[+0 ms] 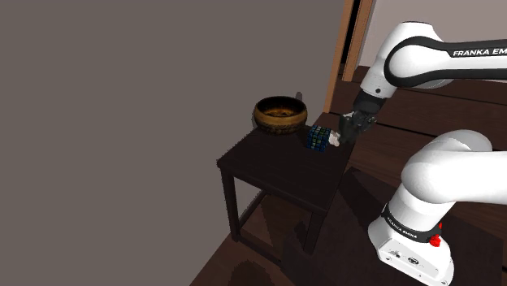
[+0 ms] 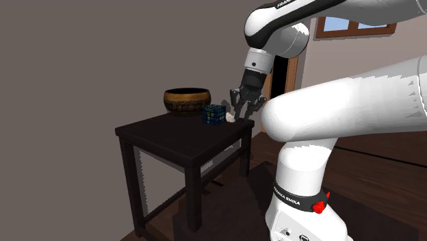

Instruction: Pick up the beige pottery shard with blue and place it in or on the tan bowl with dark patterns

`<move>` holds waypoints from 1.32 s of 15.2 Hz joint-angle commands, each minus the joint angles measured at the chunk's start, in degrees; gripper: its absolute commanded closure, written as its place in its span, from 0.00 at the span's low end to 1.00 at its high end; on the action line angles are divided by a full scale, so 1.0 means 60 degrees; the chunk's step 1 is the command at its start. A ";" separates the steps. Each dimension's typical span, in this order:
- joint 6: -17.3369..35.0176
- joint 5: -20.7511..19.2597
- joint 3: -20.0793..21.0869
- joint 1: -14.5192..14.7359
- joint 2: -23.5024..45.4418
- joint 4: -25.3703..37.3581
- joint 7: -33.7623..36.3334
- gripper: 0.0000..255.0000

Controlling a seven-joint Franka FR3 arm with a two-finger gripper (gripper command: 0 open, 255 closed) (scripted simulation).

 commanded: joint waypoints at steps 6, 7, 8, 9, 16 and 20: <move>0.0000 0.0000 0.0000 0.0000 0.0000 0.0000 0.0000 1.00; 0.0000 0.0000 0.0000 0.0000 0.0000 0.0000 0.0000 1.00; 0.0000 0.0000 0.0000 0.0000 0.0000 0.0000 0.0000 1.00; 0.0000 0.0000 0.0000 0.0000 0.0000 0.0000 0.0000 0.00; 0.0371 0.0530 0.1636 -0.0165 0.2787 0.1787 0.3018 0.00; 0.0980 0.0575 0.1656 -0.0116 0.2966 0.1359 0.3010 0.00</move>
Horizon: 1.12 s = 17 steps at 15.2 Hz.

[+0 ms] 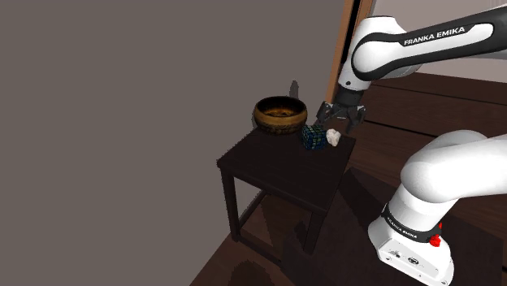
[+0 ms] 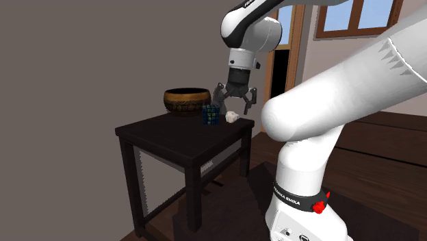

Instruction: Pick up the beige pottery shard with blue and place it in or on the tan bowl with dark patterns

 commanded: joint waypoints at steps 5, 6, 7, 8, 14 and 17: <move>0.0395 0.0048 0.0033 0.0047 0.0161 -0.0250 0.0014 0.00; 0.0395 0.0047 0.0032 0.0047 0.0161 -0.0250 0.0014 0.00; 0.0395 0.0047 0.0032 0.0048 0.0161 -0.0250 0.0014 0.00; 0.0395 0.0047 0.0032 0.0048 0.0161 -0.0250 0.0014 0.00; 0.0397 0.0036 0.0018 0.0037 0.0158 -0.0256 -0.0002 1.00; 0.0394 0.0033 0.0015 0.0034 0.0151 -0.0260 -0.0005 1.00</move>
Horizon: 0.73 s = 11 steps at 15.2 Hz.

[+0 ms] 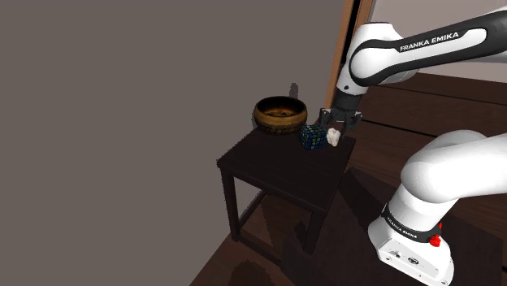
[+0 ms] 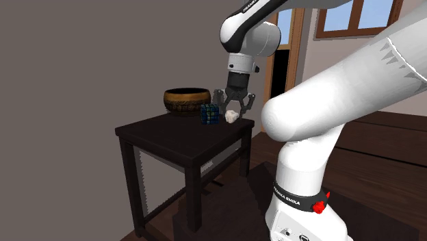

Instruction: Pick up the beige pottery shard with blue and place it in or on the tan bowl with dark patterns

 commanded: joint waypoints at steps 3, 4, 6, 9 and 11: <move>-0.0159 0.0004 0.0020 0.0008 -0.0040 0.0104 0.0035 1.00; -0.0310 0.0000 0.0025 0.0006 -0.0084 0.0212 0.0052 1.00; -0.0608 -0.0007 0.0034 0.0003 -0.0164 0.0431 0.0084 1.00; -0.1040 -0.0015 0.0047 0.0001 -0.0258 0.0771 0.0131 1.00; -0.1318 -0.0019 0.0055 0.0002 -0.0302 0.1006 0.0161 1.00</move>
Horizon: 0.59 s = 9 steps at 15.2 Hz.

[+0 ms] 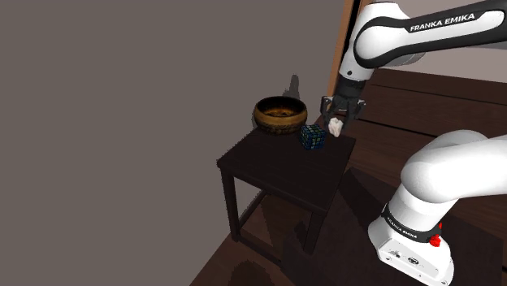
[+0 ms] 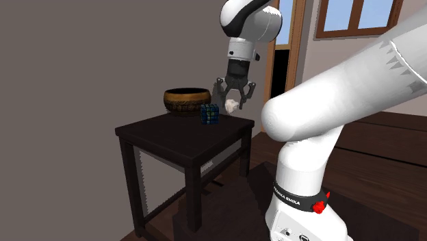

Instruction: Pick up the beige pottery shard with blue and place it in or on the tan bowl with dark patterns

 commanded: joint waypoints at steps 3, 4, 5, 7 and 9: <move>-0.0576 -0.0012 0.0011 -0.0003 -0.0111 0.0463 0.0056 1.00; -0.0707 -0.0013 0.0014 -0.0001 -0.0119 0.0587 0.0070 1.00; -0.0838 -0.0014 0.0017 0.0000 -0.0125 0.0712 0.0084 1.00; -0.1094 -0.0016 0.0022 0.0004 -0.0129 0.0966 0.0112 1.00; -0.1345 -0.0016 0.0027 0.0009 -0.0122 0.1226 0.0138 1.00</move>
